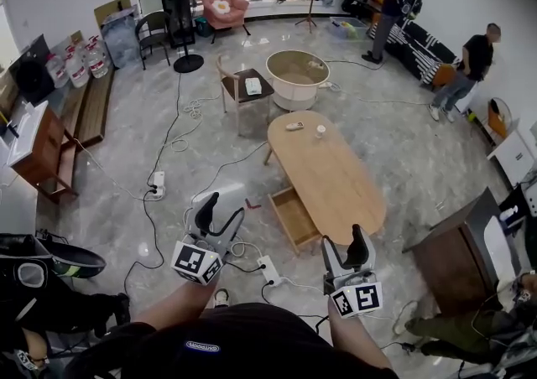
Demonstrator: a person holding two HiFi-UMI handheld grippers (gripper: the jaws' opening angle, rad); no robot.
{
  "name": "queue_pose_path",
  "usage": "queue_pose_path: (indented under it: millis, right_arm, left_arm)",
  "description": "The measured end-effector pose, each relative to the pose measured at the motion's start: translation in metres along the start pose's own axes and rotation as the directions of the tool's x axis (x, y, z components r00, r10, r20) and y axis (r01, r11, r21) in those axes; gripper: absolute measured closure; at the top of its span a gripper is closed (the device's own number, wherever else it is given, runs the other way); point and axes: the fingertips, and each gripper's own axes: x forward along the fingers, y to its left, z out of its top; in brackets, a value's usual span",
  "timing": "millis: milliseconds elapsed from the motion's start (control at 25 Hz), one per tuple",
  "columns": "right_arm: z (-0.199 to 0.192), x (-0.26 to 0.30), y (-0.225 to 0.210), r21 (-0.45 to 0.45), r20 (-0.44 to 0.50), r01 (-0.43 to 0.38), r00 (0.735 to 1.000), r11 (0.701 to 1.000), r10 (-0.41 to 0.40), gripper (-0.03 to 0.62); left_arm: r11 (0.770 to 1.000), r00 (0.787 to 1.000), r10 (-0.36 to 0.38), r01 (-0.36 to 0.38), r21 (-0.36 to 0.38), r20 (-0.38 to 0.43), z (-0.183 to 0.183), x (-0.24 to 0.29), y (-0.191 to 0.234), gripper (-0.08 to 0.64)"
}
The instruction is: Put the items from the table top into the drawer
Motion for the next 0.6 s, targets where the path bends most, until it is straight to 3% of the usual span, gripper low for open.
queue_pose_path:
  millis: [600]
  right_arm:
    - [-0.031,0.049,0.014,0.049,-0.038,-0.008,0.999,0.999,0.01,0.253]
  left_arm:
    - [0.998,0.996,0.063,-0.063,0.004,-0.067,-0.015,-0.011,0.051,0.291]
